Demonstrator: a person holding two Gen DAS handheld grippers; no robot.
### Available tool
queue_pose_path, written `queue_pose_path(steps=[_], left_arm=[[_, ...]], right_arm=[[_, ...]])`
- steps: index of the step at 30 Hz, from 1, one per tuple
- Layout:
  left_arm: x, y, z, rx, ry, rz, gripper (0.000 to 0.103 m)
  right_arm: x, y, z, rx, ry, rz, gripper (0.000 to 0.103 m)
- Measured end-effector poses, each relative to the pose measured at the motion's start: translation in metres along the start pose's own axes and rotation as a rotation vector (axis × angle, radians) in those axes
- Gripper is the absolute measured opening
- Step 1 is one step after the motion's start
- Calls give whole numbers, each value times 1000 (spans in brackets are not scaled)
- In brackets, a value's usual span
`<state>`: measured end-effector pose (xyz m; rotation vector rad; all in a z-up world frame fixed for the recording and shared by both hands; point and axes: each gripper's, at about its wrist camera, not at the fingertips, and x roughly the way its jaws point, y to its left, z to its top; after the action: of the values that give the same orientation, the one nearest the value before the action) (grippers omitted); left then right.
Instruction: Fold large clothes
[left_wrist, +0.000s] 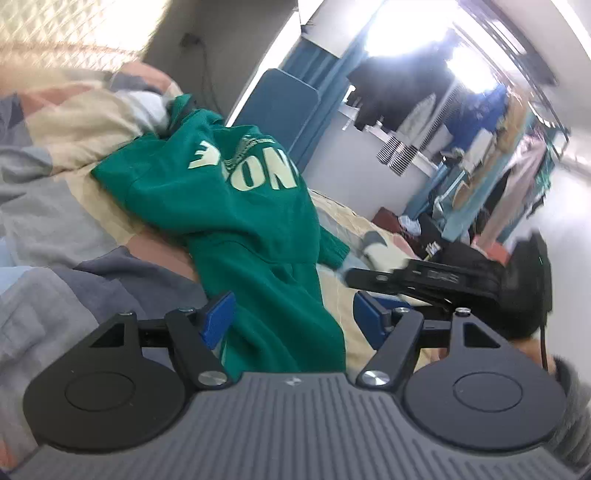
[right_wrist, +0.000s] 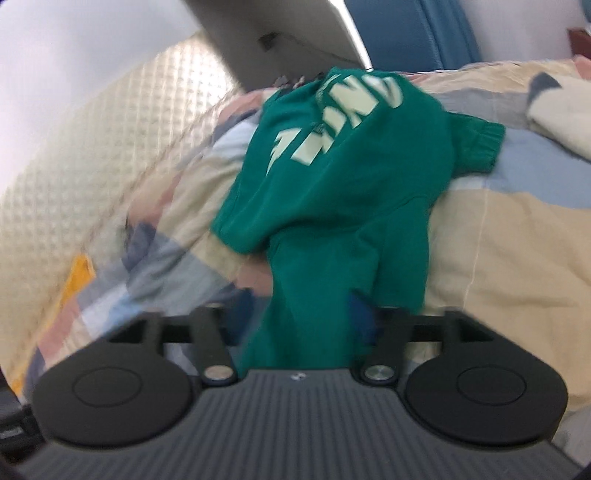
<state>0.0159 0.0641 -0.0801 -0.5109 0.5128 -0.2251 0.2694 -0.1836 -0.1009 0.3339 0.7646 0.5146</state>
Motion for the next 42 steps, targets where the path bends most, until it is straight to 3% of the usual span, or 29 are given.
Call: queue_pose_path(steps=[4, 9, 11, 14, 20, 22, 25, 29, 33, 35, 37, 42], left_arm=[[34, 23, 33, -56, 18, 48, 75], [101, 55, 66, -127, 73, 72, 75], [125, 67, 70, -150, 89, 70, 75], [163, 88, 72, -187, 109, 65, 75], [223, 129, 68, -190, 160, 72, 75], [238, 144, 63, -226, 171, 48, 74], [254, 165, 59, -272, 143, -55, 74], [266, 175, 60, -306, 121, -120, 73], [277, 182, 57, -368, 111, -179, 60], [278, 177, 56, -368, 105, -181, 48], [277, 173, 58, -368, 94, -191, 29], [249, 154, 73, -313, 7, -219, 18]], right_arm=[[1, -16, 9, 86, -8, 11, 70], [29, -45, 37, 206, 11, -73, 70], [36, -51, 49, 224, -15, -122, 70], [53, -63, 65, 270, -35, -128, 70], [105, -93, 74, 327, -11, -184, 70], [124, -103, 72, 324, 20, -197, 70], [150, -119, 68, 323, 52, -196, 66], [173, -131, 66, 323, 39, -118, 63], [180, -135, 69, 321, 6, -69, 49], [178, -139, 69, 340, -9, -58, 37], [174, -140, 69, 347, -17, -48, 21], [156, -117, 76, 237, -76, -27, 14]])
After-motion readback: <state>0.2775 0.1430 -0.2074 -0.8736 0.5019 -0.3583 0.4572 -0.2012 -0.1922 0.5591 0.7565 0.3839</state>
